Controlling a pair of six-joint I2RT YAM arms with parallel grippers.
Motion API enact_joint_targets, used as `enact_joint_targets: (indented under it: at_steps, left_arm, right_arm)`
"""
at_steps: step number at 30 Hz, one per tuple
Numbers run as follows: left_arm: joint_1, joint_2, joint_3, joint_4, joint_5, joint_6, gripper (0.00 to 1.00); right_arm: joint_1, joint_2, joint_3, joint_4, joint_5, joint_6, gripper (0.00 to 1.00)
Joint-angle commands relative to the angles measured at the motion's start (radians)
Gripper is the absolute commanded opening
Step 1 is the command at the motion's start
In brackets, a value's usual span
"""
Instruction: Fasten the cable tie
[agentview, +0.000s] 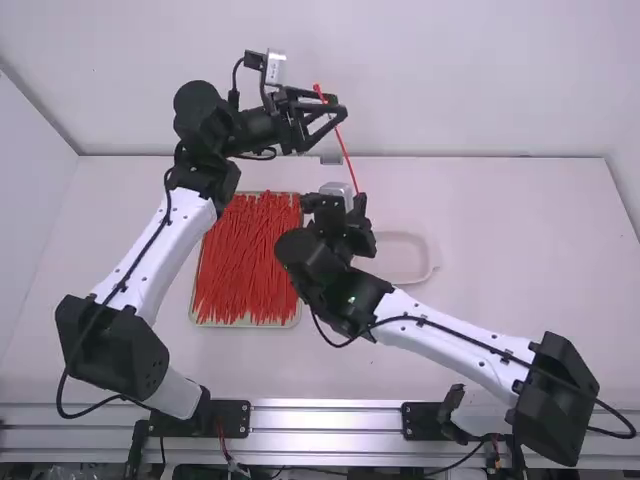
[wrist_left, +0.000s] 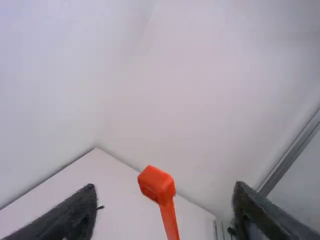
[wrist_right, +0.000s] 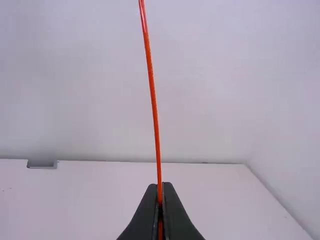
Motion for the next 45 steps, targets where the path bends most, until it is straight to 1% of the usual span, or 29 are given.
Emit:
enact_joint_targets:
  at_steps: [1,3,4,6,7,8,9,10,19,21,22,25,26,27,28,29,30,32,36,40,41,43,44,45]
  left_arm:
    - [-0.003,-0.006,0.023,0.003,-0.003,-0.001,0.35]
    - [-0.007,-0.006,0.023,0.003,-0.004,-0.001,0.32]
    - [-0.008,-0.006,0.023,0.0,-0.004,-0.001,0.33]
    - [-0.004,-0.006,0.023,0.0,-0.004,-0.001,0.27]
    - [-0.003,-0.006,0.023,0.0,-0.004,-0.001,0.2]
    - [-0.007,-0.006,0.023,0.0,-0.004,-0.001,0.17]
    - [-0.007,-0.006,0.023,0.0,-0.004,-0.001,0.04]
    - [-0.005,-0.006,0.023,0.0,-0.004,-0.001,0.02]
    - [0.004,-0.006,0.023,0.002,0.018,0.0,0.02]
    - [0.012,-0.006,0.023,-0.003,0.022,0.001,0.02]
    - [0.015,-0.006,0.023,-0.006,0.023,0.007,0.02]
    - [0.026,-0.006,0.023,-0.016,0.019,0.022,0.02]
    - [0.031,-0.006,0.023,-0.021,0.019,0.029,0.02]
    - [0.036,-0.006,0.023,-0.026,0.016,0.03,0.02]
    - [0.046,-0.006,0.023,-0.037,0.011,0.03,0.02]
    - [0.047,-0.006,0.023,-0.038,0.011,0.03,0.02]
    - [0.056,-0.006,0.023,-0.047,0.012,0.037,0.02]
    - [0.075,-0.006,0.023,-0.058,0.012,0.037,0.02]
    - [0.109,-0.006,0.023,-0.072,0.013,0.037,0.02]
    - [0.13,-0.006,0.023,-0.073,0.012,0.036,0.02]
    - [0.13,-0.006,0.023,-0.073,0.012,0.036,0.02]
    - [0.141,-0.005,0.023,-0.076,0.012,0.037,0.02]
    - [0.142,-0.006,0.023,-0.076,0.013,0.037,0.02]
    - [0.145,-0.005,0.023,-0.078,0.014,0.037,0.02]
  right_arm:
    - [-0.005,0.004,0.039,0.003,0.011,-0.002,0.0]
    - [-0.004,0.004,0.039,0.002,-0.003,-0.01,0.0]
    - [-0.001,0.004,0.039,0.003,-0.014,-0.022,0.0]
    - [0.0,0.004,0.039,0.003,-0.017,-0.022,0.0]
    - [-0.004,0.004,0.039,0.005,-0.018,-0.024,0.0]
    - [-0.005,0.004,0.039,0.006,-0.017,-0.024,0.0]
    - [-0.005,0.004,0.039,0.005,-0.019,-0.024,0.0]
    - [-0.004,0.004,0.039,0.003,-0.023,-0.024,0.0]
    - [-0.005,0.004,0.039,0.003,-0.032,-0.024,0.0]
    - [-0.003,0.004,0.039,0.003,-0.032,-0.024,0.14]
    - [-0.002,0.004,0.039,0.003,-0.032,-0.024,0.17]
    - [-0.001,0.004,0.039,0.003,-0.035,-0.023,0.36]
    - [0.001,0.004,0.039,0.002,-0.04,-0.024,0.39]
    - [0.007,0.004,0.039,0.003,-0.048,-0.024,0.45]
    - [0.013,0.004,0.039,0.002,-0.059,-0.024,0.57]
    - [0.013,0.004,0.039,0.002,-0.06,-0.024,0.58]
    - [0.02,0.004,0.039,0.002,-0.058,-0.024,0.68]
    - [0.045,0.004,0.039,0.002,-0.058,-0.023,0.82]
    - [0.114,0.004,0.039,0.004,-0.058,-0.024,0.92]
    - [0.164,0.003,0.039,0.006,-0.058,-0.024,0.95]
    - [0.164,0.003,0.039,0.006,-0.058,-0.024,0.95]
    - [0.194,0.003,0.039,0.006,-0.058,-0.043,0.97]
    - [0.202,0.003,0.039,0.006,-0.058,-0.049,1.0]
    - [0.211,0.003,0.039,0.006,-0.056,-0.056,1.0]
